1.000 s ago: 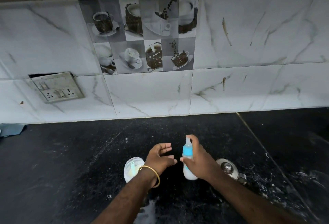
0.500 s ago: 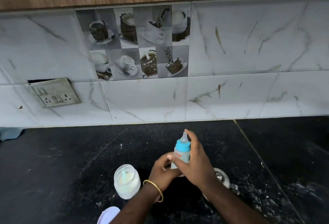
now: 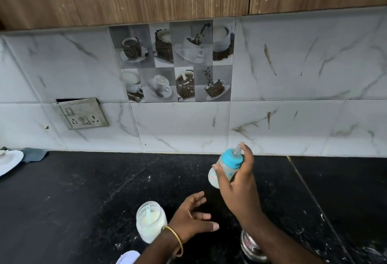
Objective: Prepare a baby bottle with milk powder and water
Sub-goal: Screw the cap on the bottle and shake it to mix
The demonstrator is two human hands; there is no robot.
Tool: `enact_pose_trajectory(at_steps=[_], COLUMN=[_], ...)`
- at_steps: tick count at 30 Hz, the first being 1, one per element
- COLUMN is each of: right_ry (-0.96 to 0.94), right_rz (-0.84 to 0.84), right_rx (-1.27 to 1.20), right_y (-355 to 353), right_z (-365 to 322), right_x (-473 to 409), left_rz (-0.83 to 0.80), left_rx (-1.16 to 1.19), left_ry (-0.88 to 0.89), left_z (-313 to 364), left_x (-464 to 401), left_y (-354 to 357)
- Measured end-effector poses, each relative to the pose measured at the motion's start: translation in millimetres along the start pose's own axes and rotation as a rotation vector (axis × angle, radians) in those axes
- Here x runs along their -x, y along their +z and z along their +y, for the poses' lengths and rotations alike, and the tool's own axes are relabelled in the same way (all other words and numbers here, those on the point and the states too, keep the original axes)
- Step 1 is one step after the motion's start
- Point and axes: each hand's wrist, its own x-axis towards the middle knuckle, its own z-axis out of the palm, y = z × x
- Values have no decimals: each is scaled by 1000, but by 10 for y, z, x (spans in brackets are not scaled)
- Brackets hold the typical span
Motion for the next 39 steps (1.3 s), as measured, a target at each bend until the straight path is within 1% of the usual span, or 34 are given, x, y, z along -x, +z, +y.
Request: enact_pose_trajectory(at_steps=[1,3,4,5,8,9,10,12,13,14,16,17,18,19,21,22,23,25,26,27,28,29,30,31,32,34,35,36,37,38,39], right_ry=[1,84,123,125,138,148,169,245,252,227,182,180,189,211,282,277,263,216,188,179,191,217,257,261,246,192,181,194,235,292,335], right_rz=[-102,-481,-553,-500,-35,19,-48,-396,-460,-424,-108,13,19,-107,-486,-508,-431,-70,30,4,-148,-357,-484,-478,-353,-1,48,-21,-204,-431,-548], right_rx=[81,221,229,203,15,28,85,208,225,225,107,91,99,161,309,305,279,122,114,148,227,305,329,300,227,70,66,111,186,260,288], right_y=[45,133,167,201,267,303,326,346,346,356,368,387,404,414,417,408,391,383,398,414,435,445,434,415,394,381,390,402,419,423,400], right_z=[30,98,128,125,28,39,54,80,90,102,36,15,12,-6,-1,9,11,-80,-82,-88,-84,-71,-76,-72,-71,-137,-135,-119,-99,-78,-54], right_x=[45,204,249,250,179,191,237,359,374,348,253,230,229,275,397,410,375,287,279,307,367,445,486,479,432,318,305,331,390,455,499], left_rz=[7,8,3,-7,-8,0,11,22,24,25,33,43,59,75,99,98,96,105,112,118,122,125,125,119,115,121,125,127,128,130,130], left_rx=[-13,-37,-54,-67,-66,-53,-28,20,31,39,61,75,86,95,117,125,132,151,160,170,179,189,198,208,220,234,233,232,234,239,245], left_ry=[-4,-6,-4,0,5,-2,-11,-19,-14,-5,-1,-7,-12,-21,-33,-36,-33,-32,-37,-45,-54,-58,-61,-63,-65,-71,-78,-84,-89,-90,-87], left_z=[23,90,128,159,183,175,163,141,140,142,153,154,163,160,153,155,173,186,192,196,197,193,190,190,193,179,173,172,170,173,179], left_x=[4,7,4,-4,-76,-104,-124,-162,-181,-202,-245,-259,-274,-278,-293,-297,-307,-324,-327,-322,-317,-314,-316,-319,-324,-334,-333,-326,-321,-321,-321], left_y=[-45,-151,-213,-279,-404,-418,-423,-440,-449,-470,-500,-506,-506,-510,-520,-530,-536,-552,-553,-549,-542,-534,-529,-522,-514,-502,-494,-485,-477,-475,-467])
